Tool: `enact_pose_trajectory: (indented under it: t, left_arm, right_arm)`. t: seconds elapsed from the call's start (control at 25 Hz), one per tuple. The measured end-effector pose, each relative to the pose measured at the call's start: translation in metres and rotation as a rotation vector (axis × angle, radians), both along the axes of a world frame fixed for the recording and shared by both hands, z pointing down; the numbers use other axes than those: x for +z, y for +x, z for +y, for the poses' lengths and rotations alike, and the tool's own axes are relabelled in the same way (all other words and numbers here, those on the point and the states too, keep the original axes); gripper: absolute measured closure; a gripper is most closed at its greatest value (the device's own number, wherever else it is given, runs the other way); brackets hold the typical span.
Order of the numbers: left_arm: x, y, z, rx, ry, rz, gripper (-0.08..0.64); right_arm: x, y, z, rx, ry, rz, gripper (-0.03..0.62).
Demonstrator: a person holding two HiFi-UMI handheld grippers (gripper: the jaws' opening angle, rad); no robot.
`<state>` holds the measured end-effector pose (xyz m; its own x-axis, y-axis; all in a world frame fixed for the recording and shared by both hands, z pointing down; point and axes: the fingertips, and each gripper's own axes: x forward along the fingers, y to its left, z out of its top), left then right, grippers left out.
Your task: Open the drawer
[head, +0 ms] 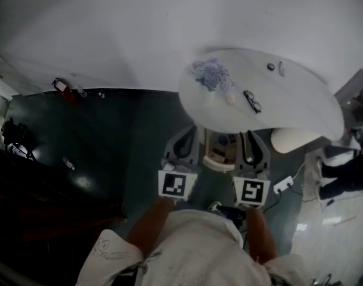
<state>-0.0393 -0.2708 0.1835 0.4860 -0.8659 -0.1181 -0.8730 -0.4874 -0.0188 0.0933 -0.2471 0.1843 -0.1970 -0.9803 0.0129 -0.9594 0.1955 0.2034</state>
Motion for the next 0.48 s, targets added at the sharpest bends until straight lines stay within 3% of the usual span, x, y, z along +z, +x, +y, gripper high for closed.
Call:
enact_pose_trajectory:
  t: [0.16, 0.48]
  left_arm:
    - [-0.007, 0.000, -0.001, 0.013, 0.018, 0.002, 0.565]
    - [-0.014, 0.000, -0.005, 0.019, 0.020, 0.022, 0.565]
  right_arm:
    - [-0.001, 0.003, -0.002, 0.020, -0.003, -0.014, 0.583]
    - [-0.010, -0.004, -0.007, 0.001, 0.018, -0.024, 0.586]
